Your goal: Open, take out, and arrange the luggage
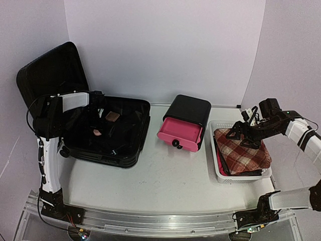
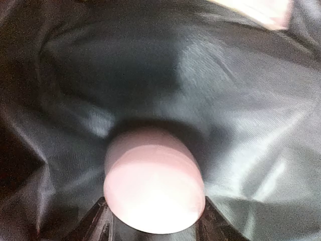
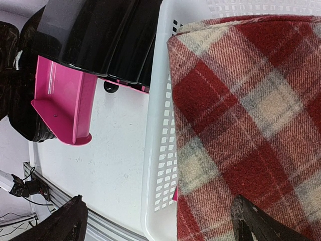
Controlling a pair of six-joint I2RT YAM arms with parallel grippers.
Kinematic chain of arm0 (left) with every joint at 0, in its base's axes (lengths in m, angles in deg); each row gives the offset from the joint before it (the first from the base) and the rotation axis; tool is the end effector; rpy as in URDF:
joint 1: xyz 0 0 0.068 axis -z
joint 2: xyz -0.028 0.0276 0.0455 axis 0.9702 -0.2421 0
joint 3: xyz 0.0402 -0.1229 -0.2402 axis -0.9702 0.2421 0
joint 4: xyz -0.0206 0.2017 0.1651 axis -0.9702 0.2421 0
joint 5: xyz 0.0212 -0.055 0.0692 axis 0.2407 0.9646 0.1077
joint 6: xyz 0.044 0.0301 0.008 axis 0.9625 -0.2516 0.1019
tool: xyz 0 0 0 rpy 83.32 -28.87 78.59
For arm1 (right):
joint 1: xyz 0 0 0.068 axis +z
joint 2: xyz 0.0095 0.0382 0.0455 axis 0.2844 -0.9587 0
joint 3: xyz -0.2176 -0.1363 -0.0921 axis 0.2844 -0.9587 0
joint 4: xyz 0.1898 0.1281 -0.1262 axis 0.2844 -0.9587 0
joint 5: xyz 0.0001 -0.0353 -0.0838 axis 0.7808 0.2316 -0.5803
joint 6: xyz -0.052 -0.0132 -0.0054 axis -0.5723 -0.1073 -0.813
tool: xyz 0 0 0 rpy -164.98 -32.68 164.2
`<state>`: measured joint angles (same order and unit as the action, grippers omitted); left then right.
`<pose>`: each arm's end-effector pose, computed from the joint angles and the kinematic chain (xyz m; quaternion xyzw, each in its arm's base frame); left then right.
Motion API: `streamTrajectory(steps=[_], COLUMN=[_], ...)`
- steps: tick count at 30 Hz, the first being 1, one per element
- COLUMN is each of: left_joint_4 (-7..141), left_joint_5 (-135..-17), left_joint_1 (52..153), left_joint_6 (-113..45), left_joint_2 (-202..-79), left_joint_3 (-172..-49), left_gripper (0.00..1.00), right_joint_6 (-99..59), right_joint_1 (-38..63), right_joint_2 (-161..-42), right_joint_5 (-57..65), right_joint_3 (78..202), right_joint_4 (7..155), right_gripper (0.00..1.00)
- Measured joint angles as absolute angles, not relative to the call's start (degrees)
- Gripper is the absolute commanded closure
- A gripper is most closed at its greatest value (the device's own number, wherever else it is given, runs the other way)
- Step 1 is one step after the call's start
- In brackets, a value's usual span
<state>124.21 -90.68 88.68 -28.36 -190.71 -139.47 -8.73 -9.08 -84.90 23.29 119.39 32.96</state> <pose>0.4309 -0.0928 0.1764 0.0567 0.9924 0.0415 0.1012 0.2099 0.0436 0.2816 0.0232 0.9372 0.2758 0.2123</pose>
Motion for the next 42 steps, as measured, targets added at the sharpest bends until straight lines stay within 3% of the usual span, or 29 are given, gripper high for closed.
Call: streamTrajectory(steps=[8,10,14,22,29,42], left_joint_4=[124.0,123.8,123.2,123.6,124.2,124.7], left_joint_5=[-85.5,-84.0,-83.1,-87.6,-90.8,-95.5], left_joint_1=[88.7,88.7,88.8,88.7,87.1,86.6], left_joint_6=[-29.3,-29.4,-30.3,-28.7,-27.3,-27.1], left_joint_2=[-176.9,-174.0,-170.9,-179.1,-190.6,-192.1], left_joint_3=[-134.4,-133.5,-131.6,-136.6,-141.6,-143.8], left_gripper=[0.62,0.56,0.33,0.19,0.17,0.14], right_joint_6=[-8.8,-8.8,-8.8,-8.7,-8.8,-8.8], right_joint_1=[-9.1,-9.1,-9.1,-9.1,-9.1,-9.1], right_joint_2=[-85.1,-85.2,-85.2,-85.2,-83.8,-83.8], right_joint_5=[23.3,23.3,23.3,23.4,23.1,23.1], right_joint_3=[119.4,119.4,119.4,119.4,119.3,119.3], right_joint_4=[33.0,33.0,33.0,33.0,32.7,32.6], right_gripper=[0.02,0.02,0.02,0.02,0.02,0.02])
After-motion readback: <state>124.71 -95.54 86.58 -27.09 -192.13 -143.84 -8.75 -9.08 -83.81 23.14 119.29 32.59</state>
